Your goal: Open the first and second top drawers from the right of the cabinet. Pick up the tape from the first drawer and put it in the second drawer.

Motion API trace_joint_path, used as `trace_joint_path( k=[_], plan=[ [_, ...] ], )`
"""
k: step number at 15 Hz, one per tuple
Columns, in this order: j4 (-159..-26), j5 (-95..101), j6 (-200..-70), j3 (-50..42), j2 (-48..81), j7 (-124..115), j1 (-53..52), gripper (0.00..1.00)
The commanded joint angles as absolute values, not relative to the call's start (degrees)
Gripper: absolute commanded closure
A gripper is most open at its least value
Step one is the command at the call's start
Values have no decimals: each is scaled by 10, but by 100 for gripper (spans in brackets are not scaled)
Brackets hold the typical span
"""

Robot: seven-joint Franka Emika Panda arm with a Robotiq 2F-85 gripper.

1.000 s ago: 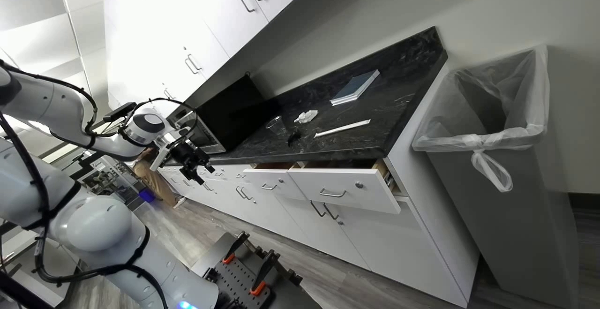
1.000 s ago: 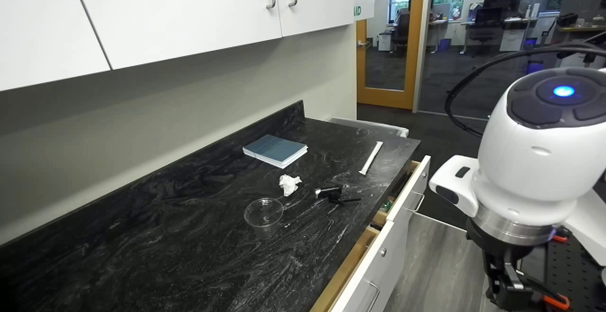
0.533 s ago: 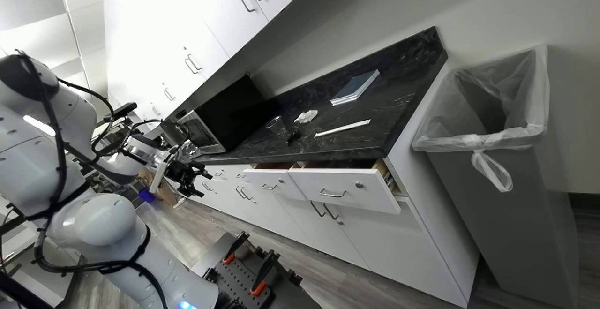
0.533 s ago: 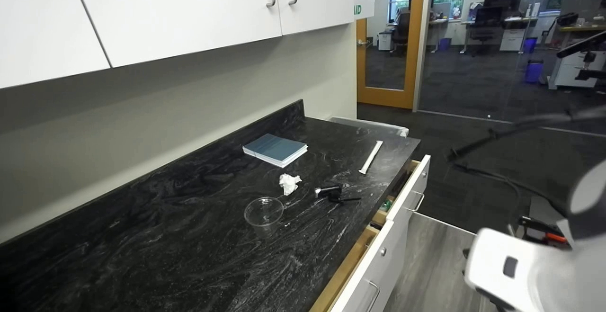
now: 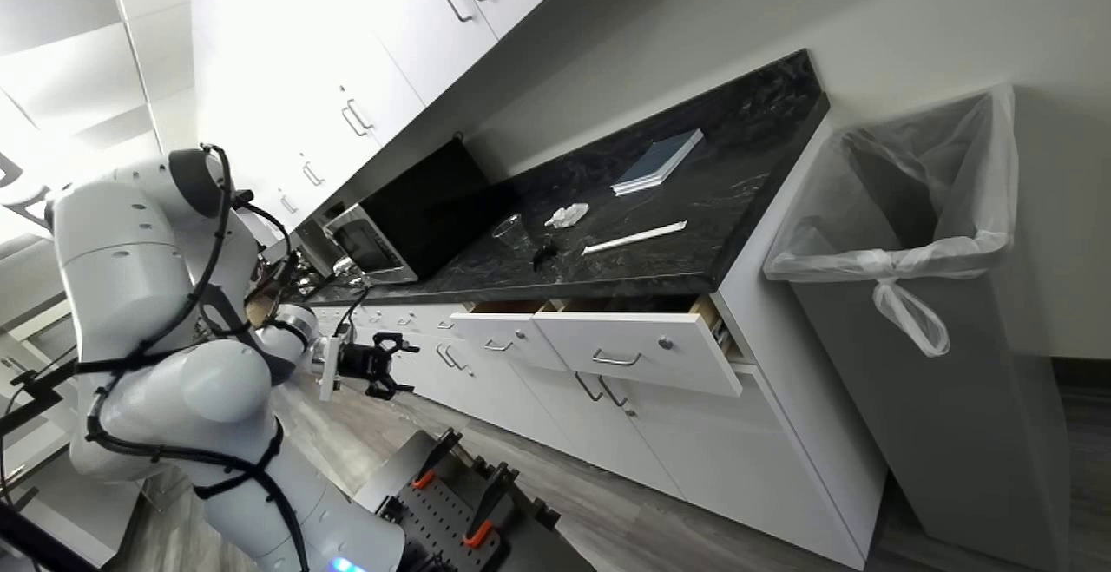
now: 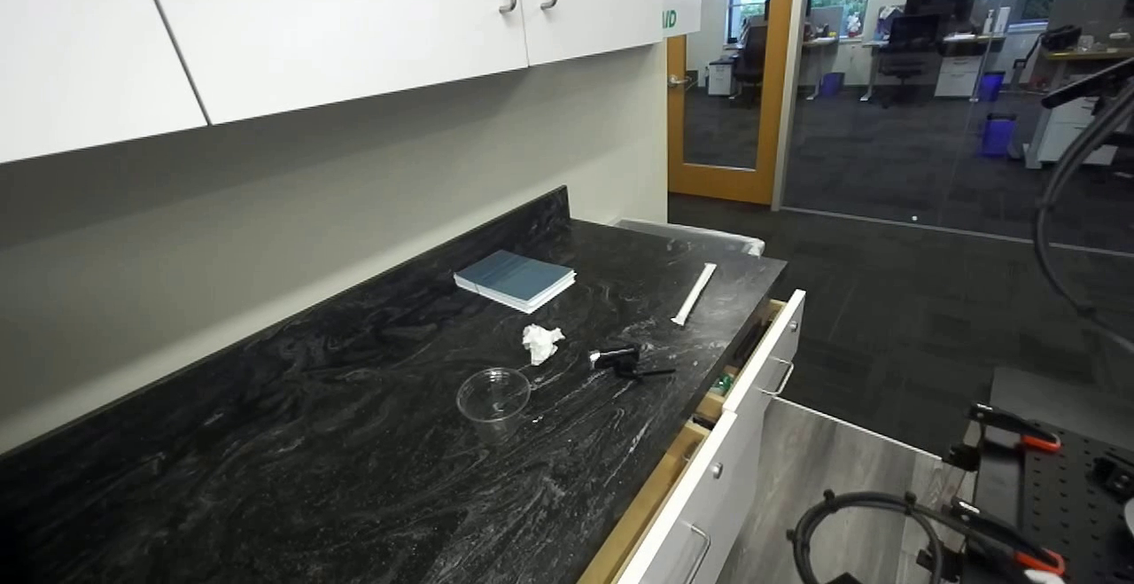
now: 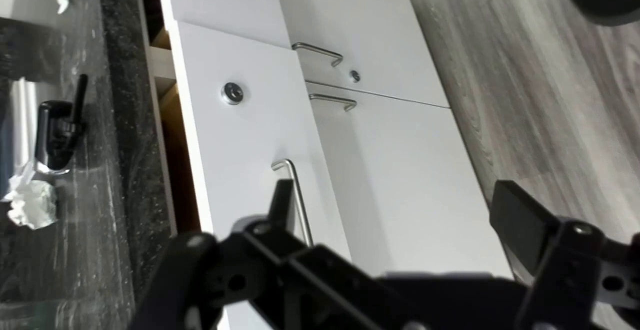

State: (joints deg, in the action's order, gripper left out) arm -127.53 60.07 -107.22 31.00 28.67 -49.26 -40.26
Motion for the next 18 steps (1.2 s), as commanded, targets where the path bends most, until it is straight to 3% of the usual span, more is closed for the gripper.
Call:
trace_joint_path(
  k=[1,7,13,18],
  plan=[
    [-1253,611,-1065,265,314,-510,-447,0],
    [-1183,633,-1041,230,398,-542,-483,0],
    [-1132,746,-920,161,478,-593,-574,0],
    [-1119,755,-908,157,512,-643,-563,0]
  ],
)
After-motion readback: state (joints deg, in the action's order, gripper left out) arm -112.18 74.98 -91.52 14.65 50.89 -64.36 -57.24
